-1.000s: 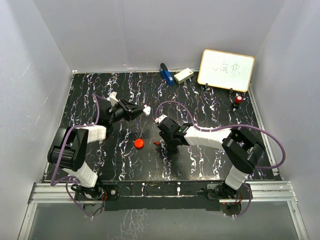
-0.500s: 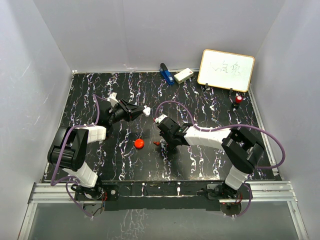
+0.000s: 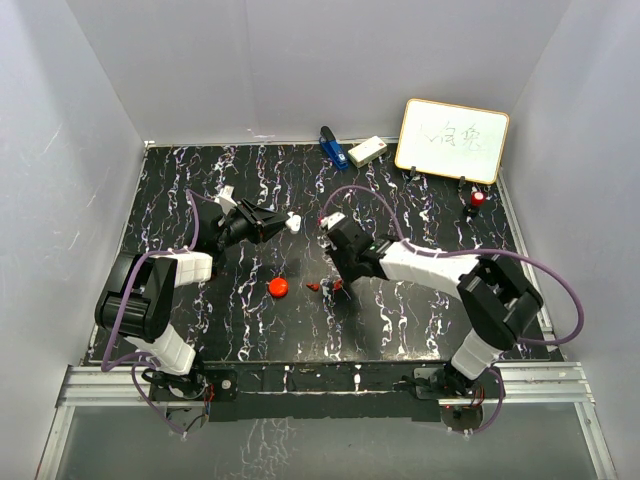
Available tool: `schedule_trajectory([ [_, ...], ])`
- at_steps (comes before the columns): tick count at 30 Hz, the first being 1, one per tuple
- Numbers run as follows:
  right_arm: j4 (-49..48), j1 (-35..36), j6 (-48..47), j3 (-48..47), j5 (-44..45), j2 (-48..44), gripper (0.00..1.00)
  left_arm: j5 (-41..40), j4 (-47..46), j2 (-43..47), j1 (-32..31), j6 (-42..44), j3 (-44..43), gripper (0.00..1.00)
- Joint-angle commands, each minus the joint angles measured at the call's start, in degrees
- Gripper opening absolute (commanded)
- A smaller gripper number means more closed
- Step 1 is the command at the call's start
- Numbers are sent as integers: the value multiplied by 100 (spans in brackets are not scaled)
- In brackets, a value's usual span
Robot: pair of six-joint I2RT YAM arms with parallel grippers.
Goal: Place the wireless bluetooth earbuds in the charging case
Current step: Pick up the earbud from the center of the board.
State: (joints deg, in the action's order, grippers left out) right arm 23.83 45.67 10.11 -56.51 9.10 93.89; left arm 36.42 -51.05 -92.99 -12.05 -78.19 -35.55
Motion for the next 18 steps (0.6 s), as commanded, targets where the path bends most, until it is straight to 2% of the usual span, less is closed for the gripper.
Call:
schedule_trajectory([
  [1, -396, -414, 301, -439, -619, -415, 5, 108, -176, 357, 45, -20, 37, 0],
  [9, -1005, -1560, 1227, -585, -2375, -542, 5, 124, -163, 367, 48, -14, 67, 0],
  [14, -1841, -2147, 2092, -539, -3596, -439, 4, 103, -153, 412, 50, 4, 108, 0],
  [18, -2613, -2324, 2714, -534, -4282, -267, 4, 113, -197, 405, 45, -29, 114, 0],
])
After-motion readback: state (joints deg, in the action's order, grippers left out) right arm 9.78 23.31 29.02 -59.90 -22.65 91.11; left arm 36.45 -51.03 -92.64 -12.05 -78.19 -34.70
